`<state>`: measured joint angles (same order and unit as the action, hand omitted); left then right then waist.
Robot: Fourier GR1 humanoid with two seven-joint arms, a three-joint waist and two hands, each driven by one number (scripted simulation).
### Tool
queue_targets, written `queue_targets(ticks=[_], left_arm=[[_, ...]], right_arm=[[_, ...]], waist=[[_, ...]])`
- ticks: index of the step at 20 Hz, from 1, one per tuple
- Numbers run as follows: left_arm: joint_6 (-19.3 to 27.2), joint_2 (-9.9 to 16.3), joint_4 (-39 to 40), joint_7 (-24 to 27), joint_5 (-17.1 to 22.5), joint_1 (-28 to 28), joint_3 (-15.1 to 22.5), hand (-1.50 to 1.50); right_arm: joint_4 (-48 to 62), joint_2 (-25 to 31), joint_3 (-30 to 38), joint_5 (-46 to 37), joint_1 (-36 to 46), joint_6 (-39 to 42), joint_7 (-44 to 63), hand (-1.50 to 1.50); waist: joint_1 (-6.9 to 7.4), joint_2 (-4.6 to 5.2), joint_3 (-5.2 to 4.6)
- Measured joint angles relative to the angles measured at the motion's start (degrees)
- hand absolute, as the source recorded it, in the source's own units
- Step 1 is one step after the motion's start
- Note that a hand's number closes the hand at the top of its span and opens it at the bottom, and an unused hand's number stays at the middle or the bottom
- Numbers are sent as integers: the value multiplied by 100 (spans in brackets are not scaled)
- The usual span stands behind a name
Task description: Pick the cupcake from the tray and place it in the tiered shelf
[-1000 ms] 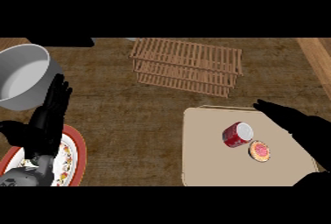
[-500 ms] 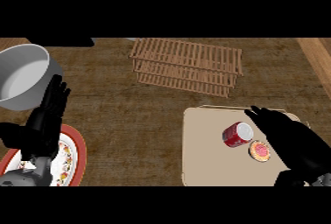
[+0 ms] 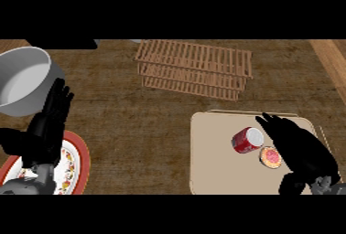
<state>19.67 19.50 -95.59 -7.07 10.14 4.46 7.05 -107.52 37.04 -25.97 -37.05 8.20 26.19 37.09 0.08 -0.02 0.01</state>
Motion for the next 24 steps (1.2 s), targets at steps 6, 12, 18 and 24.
queue_targets(ticks=[6, 12, 18, 24], left_arm=[[-204, -122, 12, 68, -156, -112, -198, 0], [-433, -243, 42, -55, -250, -1, -427, 0], [-500, -403, -146, -210, -444, -50, -493, 0], [-710, -581, -69, -31, -596, -154, -613, 0]], right_arm=[[414, -150, 213, -486, -322, -162, -695, -150], [755, -429, 482, -880, -435, -203, -1201, -150], [1108, -703, 598, -1298, -593, -525, -1770, -150], [1548, -1078, 833, -1598, -383, -433, -2053, -150]], waist=[[-6, 0, -1], [-9, 0, 0], [-6, -1, 1], [0, 0, 0]])
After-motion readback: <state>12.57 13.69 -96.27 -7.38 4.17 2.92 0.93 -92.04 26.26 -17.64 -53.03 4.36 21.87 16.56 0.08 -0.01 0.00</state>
